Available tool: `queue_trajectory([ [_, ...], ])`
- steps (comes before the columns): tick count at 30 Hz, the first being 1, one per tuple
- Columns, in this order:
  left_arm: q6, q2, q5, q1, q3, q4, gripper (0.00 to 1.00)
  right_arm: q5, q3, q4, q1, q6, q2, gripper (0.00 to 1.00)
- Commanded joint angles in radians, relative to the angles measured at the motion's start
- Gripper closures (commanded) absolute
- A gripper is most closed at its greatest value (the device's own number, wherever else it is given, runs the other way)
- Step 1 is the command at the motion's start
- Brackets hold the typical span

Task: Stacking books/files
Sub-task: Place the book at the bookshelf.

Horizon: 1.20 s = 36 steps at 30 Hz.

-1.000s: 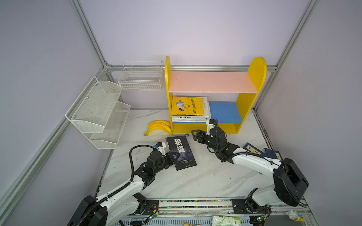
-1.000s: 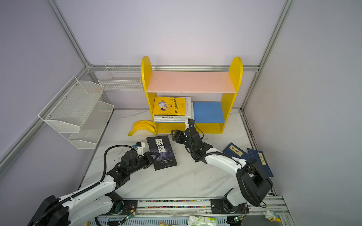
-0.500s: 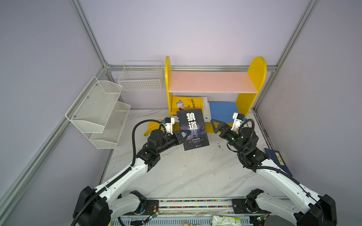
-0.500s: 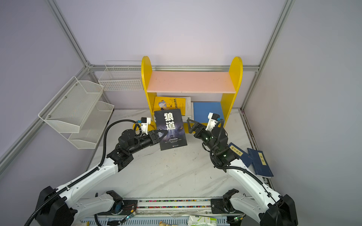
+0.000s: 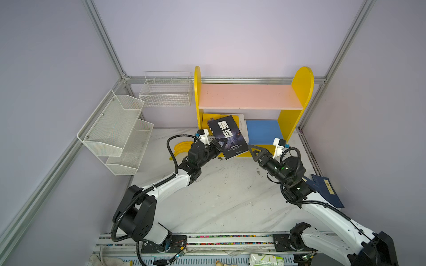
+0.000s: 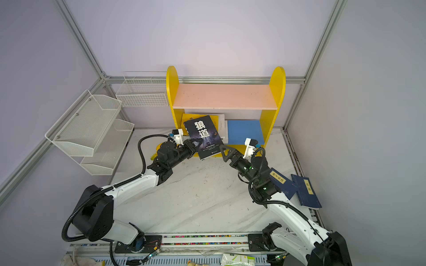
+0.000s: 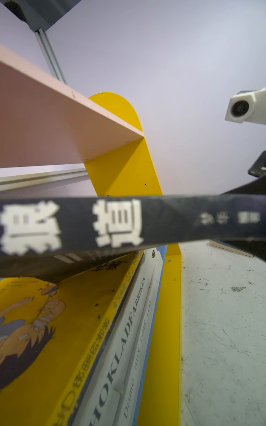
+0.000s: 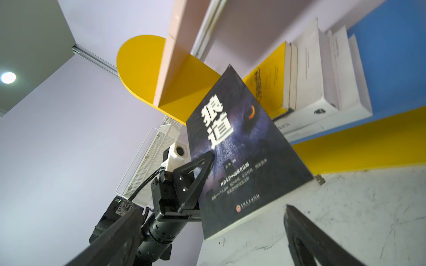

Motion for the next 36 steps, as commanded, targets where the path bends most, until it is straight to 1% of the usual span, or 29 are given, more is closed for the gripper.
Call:
queue_trajectory([
  [1, -0.062, -0.026, -0.081, 0.007, 0.114, 0.231, 1.0, -0.089, -0.052, 0.215, -0.003, 0.127, 0.077, 0.03],
  [5, -0.077, -0.024, -0.098, 0.008, 0.105, 0.246, 1.0, -0.128, -0.053, 0.326, -0.003, 0.169, 0.161, 0.04],
  [8, -0.084, -0.022, -0.106, 0.007, 0.09, 0.25, 1.0, -0.14, -0.047, 0.41, -0.003, 0.17, 0.203, 0.04],
  [12, -0.101, -0.025, -0.123, 0.008, 0.069, 0.253, 1.0, -0.144, 0.013, 0.402, -0.002, 0.144, 0.254, 0.04],
  [14, -0.105, -0.023, -0.119, 0.009, 0.069, 0.261, 1.0, -0.155, 0.033, 0.432, -0.002, 0.159, 0.293, 0.04],
  [18, -0.115, -0.02, -0.108, 0.008, 0.07, 0.274, 1.0, -0.172, 0.061, 0.53, -0.003, 0.22, 0.393, 0.09],
  [21, -0.124, -0.018, -0.102, 0.008, 0.062, 0.284, 1.0, -0.177, 0.084, 0.607, -0.002, 0.252, 0.451, 0.17],
  [26, -0.139, -0.016, -0.09, 0.008, 0.046, 0.306, 1.0, -0.153, 0.124, 0.658, -0.001, 0.282, 0.51, 0.44],
  [30, -0.144, -0.012, -0.079, 0.008, 0.031, 0.322, 1.0, -0.114, 0.119, 0.749, -0.001, 0.315, 0.531, 0.58],
  [36, -0.156, 0.008, -0.05, 0.008, 0.026, 0.352, 1.0, -0.111, 0.147, 0.769, -0.001, 0.33, 0.56, 0.74],
])
